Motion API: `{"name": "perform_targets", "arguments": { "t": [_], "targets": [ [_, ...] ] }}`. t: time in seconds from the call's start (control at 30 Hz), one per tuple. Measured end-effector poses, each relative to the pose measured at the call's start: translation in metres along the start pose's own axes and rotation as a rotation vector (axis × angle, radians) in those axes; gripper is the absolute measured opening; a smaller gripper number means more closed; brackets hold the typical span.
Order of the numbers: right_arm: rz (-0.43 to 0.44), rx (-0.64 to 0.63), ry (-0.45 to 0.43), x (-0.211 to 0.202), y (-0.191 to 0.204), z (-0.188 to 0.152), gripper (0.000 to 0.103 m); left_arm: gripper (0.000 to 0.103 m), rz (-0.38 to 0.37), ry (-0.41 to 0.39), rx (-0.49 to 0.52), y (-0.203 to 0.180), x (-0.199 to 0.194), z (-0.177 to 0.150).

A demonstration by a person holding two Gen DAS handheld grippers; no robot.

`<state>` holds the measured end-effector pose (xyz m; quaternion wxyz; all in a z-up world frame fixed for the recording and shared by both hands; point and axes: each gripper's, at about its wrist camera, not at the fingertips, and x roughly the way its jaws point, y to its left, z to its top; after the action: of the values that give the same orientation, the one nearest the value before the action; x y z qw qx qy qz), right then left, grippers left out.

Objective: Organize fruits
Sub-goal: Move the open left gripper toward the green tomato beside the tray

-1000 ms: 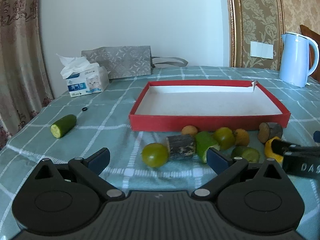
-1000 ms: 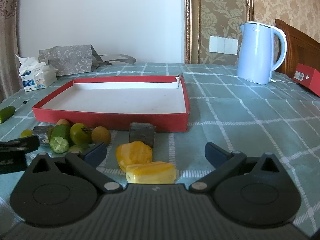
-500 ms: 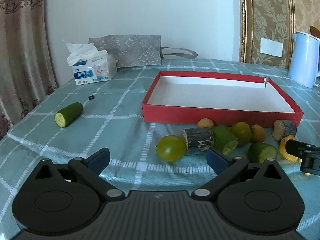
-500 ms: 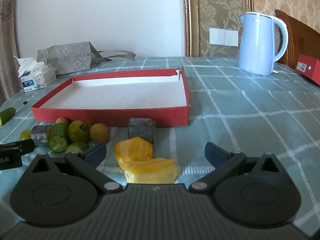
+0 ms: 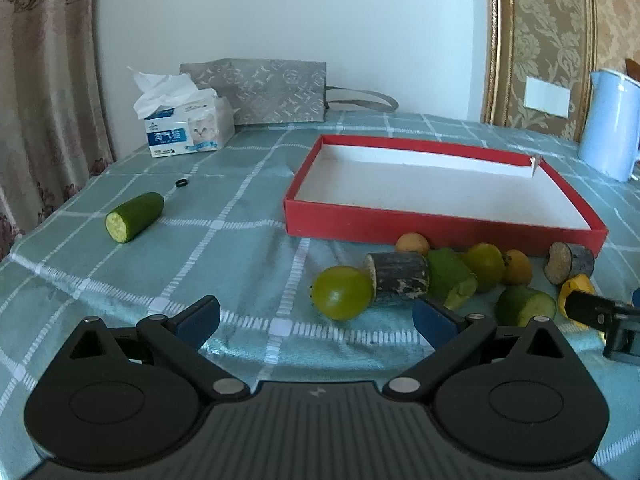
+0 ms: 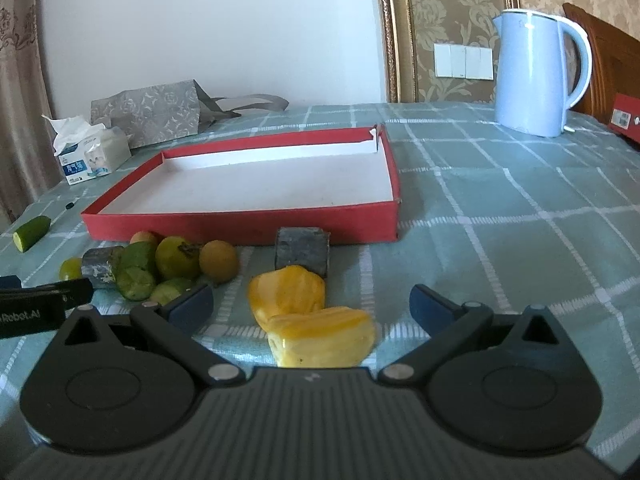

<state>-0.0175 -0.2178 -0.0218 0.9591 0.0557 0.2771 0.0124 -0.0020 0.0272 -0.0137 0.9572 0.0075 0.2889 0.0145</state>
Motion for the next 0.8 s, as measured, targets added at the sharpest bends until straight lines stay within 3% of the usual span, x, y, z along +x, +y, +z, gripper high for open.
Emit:
{"name": "perform_targets", "arguments": {
  "t": [0.8],
  "targets": [
    [-0.034, 0.047, 0.013, 0.001, -0.007, 0.000, 0.103, 0.103, 0.013, 0.005, 0.067, -0.009, 0.002, -0.004]
  ]
}}
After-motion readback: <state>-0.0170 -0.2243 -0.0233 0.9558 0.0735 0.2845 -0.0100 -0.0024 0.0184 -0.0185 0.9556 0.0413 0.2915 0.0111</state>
